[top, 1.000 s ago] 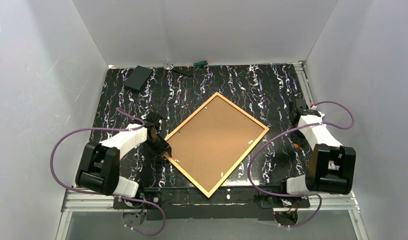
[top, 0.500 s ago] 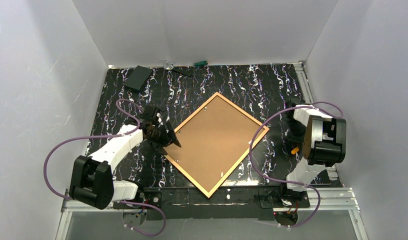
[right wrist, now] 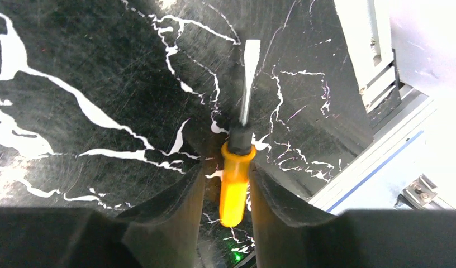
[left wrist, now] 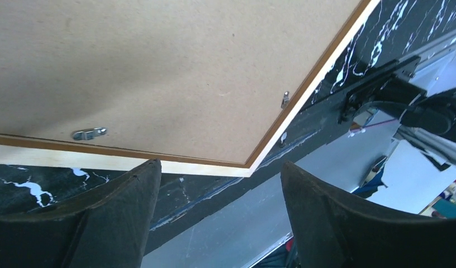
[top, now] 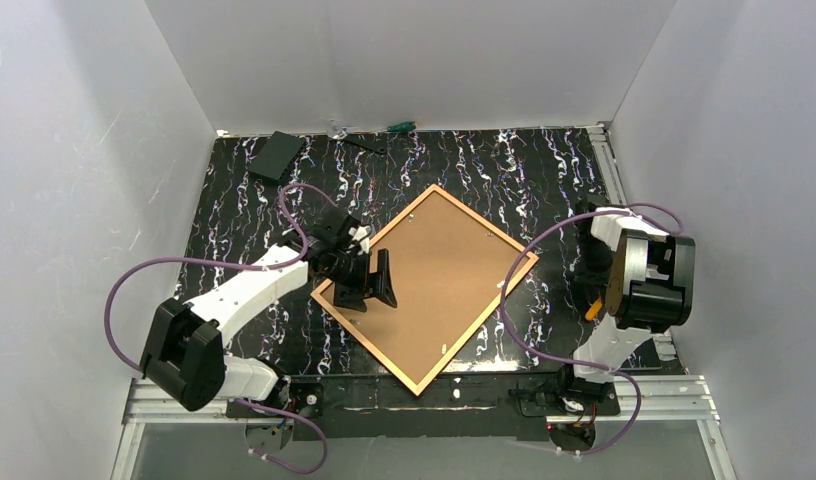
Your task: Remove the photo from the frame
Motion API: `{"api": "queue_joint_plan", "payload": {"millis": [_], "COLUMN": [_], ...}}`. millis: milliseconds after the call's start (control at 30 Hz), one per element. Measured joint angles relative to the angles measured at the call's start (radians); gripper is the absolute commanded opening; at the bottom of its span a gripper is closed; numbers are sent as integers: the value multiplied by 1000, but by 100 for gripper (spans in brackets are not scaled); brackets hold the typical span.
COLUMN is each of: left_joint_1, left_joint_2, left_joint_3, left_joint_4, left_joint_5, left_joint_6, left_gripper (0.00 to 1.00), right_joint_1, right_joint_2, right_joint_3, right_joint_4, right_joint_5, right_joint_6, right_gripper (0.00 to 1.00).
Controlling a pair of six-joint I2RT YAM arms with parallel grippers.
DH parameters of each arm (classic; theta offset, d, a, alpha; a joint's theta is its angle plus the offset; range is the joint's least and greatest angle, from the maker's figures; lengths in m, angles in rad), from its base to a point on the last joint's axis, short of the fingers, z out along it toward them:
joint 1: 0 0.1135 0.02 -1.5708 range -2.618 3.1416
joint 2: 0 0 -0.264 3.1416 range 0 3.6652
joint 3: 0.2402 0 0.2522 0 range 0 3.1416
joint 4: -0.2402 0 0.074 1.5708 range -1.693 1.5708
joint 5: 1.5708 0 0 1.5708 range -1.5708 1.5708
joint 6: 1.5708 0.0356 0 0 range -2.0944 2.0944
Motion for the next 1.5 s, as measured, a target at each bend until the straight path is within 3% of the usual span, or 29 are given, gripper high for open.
{"api": "queue_joint_plan", "payload": {"millis": [300, 367, 433, 500, 733, 867, 1133, 1500], "left_joint_1": [-72, -79, -86, -98, -226, -349, -537, -602], "left_joint_2": [3, 3, 3, 3, 78, 218, 480, 699], "left_joint_3": [4, 11, 22, 39, 122, 220, 455, 670], "left_joint_4": [15, 14, 12, 9, 5, -1, -43, -82], "left_joint_5": [0, 1, 3, 6, -14, -84, -291, -410], "left_joint_6": [2, 8, 18, 29, 79, 116, 191, 240], "left_gripper": [84, 84, 87, 88, 87, 81, 66, 64], "right_joint_1": [-8, -8, -8, -8, 25, 83, 113, 114], "right_joint_2": [-53, -67, -91, -138, -442, -679, -1184, -1398], "right_joint_3": [-21, -28, -43, -71, -155, -182, -399, -453], "right_joint_4": [19, 28, 45, 72, 148, 199, 275, 311], "right_joint_5": [-94, -111, -121, -140, -187, -256, -448, -418], "right_joint_6": [-27, -26, -24, -17, -6, -6, -3, 8], "right_gripper": [54, 60, 74, 79, 85, 86, 86, 86]}}
